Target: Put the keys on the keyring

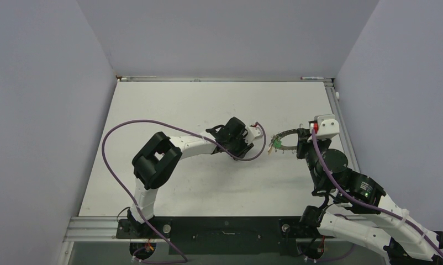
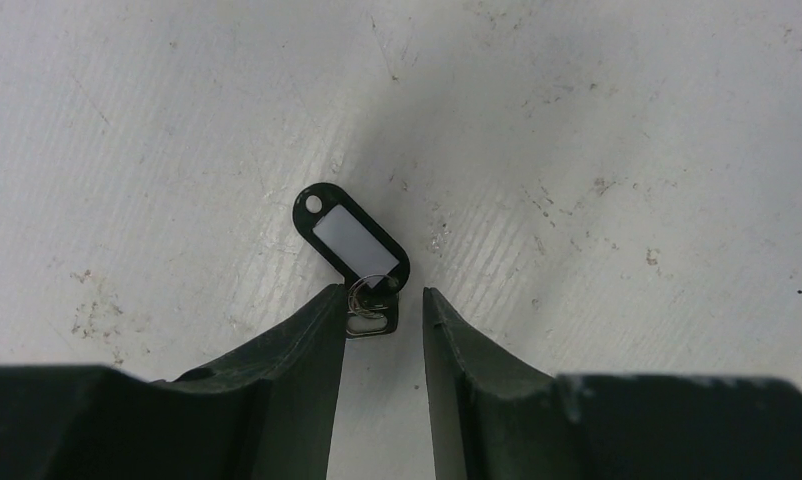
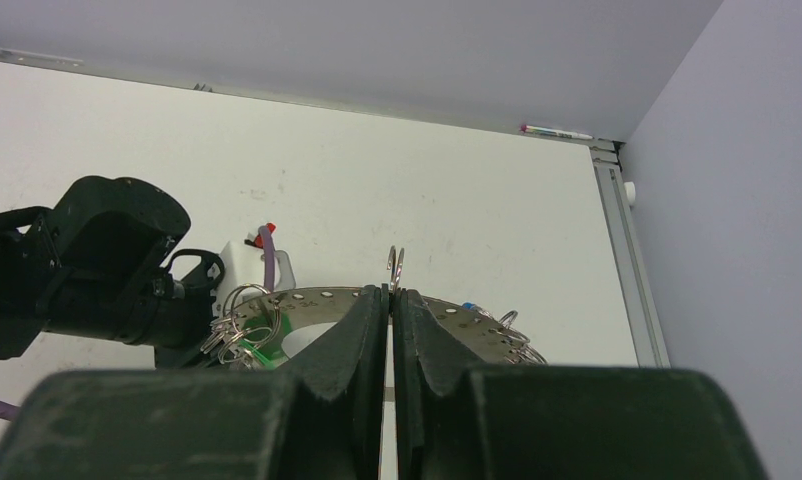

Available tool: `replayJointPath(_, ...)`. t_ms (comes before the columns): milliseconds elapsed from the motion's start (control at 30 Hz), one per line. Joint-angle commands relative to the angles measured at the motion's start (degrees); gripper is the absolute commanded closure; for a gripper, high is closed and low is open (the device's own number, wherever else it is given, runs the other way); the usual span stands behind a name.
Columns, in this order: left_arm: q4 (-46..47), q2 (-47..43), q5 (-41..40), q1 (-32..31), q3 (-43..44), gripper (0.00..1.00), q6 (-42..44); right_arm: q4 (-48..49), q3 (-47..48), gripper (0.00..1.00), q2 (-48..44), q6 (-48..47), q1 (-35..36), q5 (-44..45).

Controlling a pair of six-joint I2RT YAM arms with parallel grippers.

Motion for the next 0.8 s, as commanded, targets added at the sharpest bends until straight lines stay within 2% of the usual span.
replayJointPath(0,1.64,0.74,-1.7,-0.75,1.88,0.69,0.81,1.93,0.26,0.95,-0.61,-0.08,0.19,0.21)
replayJointPath(400,1.34,0.91,-6.86,-2.26,0.42,0.83,0.89,2.24,-0.05,0.95,-0.46,-0.05,0.12,0.21)
replayJointPath(567,2.22,0.22,-8.83,-2.66,-1.05,0.99,0.14,2.34,-0.22,0.95,-0.49,-0.01,0.14,0.23)
replayJointPath(767,6.0,-2.41,-6.95,-3.11,-4.85,1.0,-3.11,2.72,-0.49,0.95,-0.09,0.06,0.15,0.22)
